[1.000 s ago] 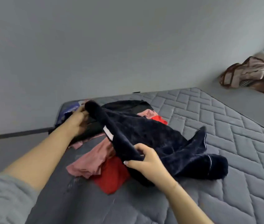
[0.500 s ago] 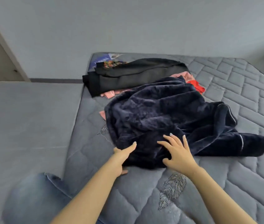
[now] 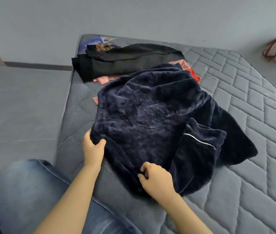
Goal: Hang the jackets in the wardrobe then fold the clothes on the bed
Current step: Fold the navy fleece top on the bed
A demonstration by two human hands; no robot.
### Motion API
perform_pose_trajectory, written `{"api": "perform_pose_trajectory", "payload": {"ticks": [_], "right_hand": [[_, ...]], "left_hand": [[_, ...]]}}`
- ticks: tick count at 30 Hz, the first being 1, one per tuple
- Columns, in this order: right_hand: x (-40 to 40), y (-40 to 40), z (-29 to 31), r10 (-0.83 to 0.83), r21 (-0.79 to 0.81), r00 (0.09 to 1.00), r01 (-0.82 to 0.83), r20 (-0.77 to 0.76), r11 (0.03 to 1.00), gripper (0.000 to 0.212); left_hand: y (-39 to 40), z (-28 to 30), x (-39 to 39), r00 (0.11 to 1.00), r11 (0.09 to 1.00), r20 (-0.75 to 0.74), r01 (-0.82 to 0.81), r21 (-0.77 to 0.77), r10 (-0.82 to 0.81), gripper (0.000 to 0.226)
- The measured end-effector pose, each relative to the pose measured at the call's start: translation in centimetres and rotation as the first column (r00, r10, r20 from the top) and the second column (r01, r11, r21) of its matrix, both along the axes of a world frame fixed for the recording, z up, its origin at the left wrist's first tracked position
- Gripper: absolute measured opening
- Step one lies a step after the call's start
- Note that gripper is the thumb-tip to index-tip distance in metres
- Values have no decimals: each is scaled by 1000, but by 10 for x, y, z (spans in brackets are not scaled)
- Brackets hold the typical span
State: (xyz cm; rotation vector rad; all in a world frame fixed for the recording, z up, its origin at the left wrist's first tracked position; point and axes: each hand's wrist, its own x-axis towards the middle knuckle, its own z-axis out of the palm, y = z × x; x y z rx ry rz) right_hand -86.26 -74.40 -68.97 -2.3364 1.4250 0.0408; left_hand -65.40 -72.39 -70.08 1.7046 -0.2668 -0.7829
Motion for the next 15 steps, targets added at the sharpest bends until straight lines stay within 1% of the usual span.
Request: {"api": "perform_pose_trajectory", "payload": {"ticks": [1,2,3,4,5,6,7,8,9,10,11,13,14,15], "right_hand": [[-5,6,-1,-86,7,993,86,86,996,15],[-12,5,1,-168,21,970,167,176,986,13],[-21,0,3,-213,7,947,218,242,976,11],[-31,-9,5,-210,-52,941,231,266,972,10],[-42,-21,7,-185,-129,949,223,255,966,12],[-53,-35,9,-151,-201,964,196,217,960,17],[-63,-51,11,-124,-245,983,155,139,957,22],[-72,-66,12,-102,-249,994,106,28,963,27],[-81,-80,13,-82,-219,992,59,-97,974,31],[-88,-89,13,-52,-186,977,13,-207,982,33],[-94,-96,12,-7,-174,955,-46,-297,984,33],[-102,-99,11,84,-189,899,-181,-429,965,34],[-104,-99,12,121,-188,862,-242,-493,952,35],[-104,-97,13,148,-167,814,-286,-561,944,36]], "left_hand": [[4,-3,-5,992,996,116,42,80,-51,64],[7,-5,-11,956,981,267,78,178,-125,69],[9,-6,-16,879,960,426,106,260,-213,71],[12,-8,-21,768,944,568,145,298,-297,68],[13,-8,-27,637,932,682,210,295,-359,60],[13,-9,-32,503,910,763,297,290,-407,48],[14,-9,-38,394,867,799,398,298,-455,35],[14,-10,-44,321,800,790,506,324,-523,24],[15,-12,-52,263,703,742,609,368,-616,20],[15,-14,-59,199,592,671,683,428,-714,25],[15,-16,-63,118,479,590,718,505,-799,37],[15,-23,-67,-41,285,456,730,622,-889,59],[15,-25,-67,-112,213,417,725,655,-902,69],[16,-27,-66,-171,160,392,716,680,-904,76]]}}
